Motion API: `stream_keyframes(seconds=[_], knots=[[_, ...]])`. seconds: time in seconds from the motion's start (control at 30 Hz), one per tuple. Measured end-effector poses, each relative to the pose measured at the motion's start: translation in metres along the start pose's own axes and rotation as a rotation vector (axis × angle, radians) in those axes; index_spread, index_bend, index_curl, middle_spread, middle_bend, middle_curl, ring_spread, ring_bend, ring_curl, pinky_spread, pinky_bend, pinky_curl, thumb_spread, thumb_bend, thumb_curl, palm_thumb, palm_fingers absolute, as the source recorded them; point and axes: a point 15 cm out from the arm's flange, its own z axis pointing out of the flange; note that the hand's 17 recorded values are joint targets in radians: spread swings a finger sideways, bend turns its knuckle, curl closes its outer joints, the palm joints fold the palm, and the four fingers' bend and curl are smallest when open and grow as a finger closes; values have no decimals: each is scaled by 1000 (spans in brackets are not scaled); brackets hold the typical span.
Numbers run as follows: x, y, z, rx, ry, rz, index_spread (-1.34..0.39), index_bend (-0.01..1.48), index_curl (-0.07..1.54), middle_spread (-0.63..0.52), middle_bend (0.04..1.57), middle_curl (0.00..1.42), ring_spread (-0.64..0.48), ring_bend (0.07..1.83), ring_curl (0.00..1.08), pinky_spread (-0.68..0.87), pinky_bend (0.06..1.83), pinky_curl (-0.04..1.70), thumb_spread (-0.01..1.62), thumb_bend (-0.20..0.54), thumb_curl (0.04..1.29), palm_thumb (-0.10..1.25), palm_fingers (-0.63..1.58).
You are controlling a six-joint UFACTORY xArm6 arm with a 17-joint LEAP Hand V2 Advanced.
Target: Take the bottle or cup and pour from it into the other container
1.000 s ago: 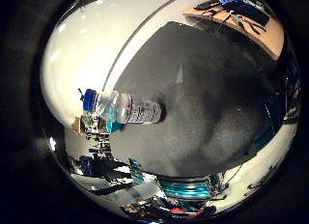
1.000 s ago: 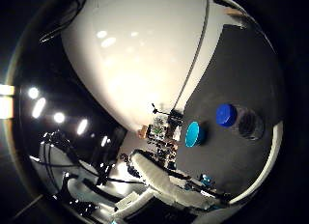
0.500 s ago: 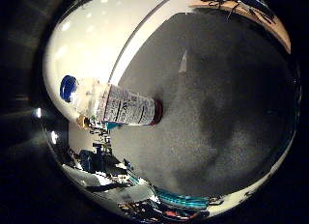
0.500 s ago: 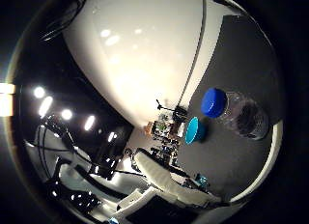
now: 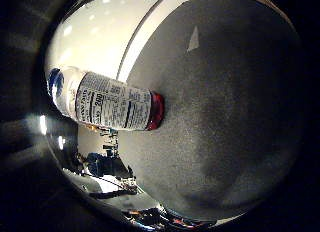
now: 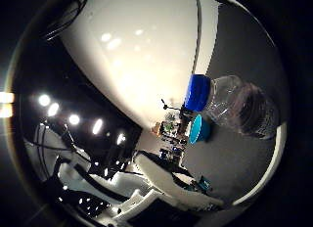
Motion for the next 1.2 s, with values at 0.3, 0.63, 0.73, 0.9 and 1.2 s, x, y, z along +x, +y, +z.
stream_keyframes(seconds=[0.3,0.63,0.73,0.9,1.2], knots=[[-2,-1,34,-58,-35,-7,-222,154,285,57,288,351,182,401,231,426,653,18,1061,-22,288,429,222],[-11,9,57,-138,-46,-4,-161,158,273,43,329,362,137,607,255,355,786,-4,1075,-10,313,545,392],[-15,14,58,-164,-44,1,-157,161,270,43,342,366,117,714,269,310,859,-8,1082,-14,327,591,482],[-17,20,59,-214,-19,7,-163,190,292,20,446,402,49,874,295,181,991,-15,1079,-18,353,650,674],[-20,32,67,-330,25,43,-190,225,385,-27,608,480,-55,1017,338,-137,1172,-5,1057,-17,408,733,992]])
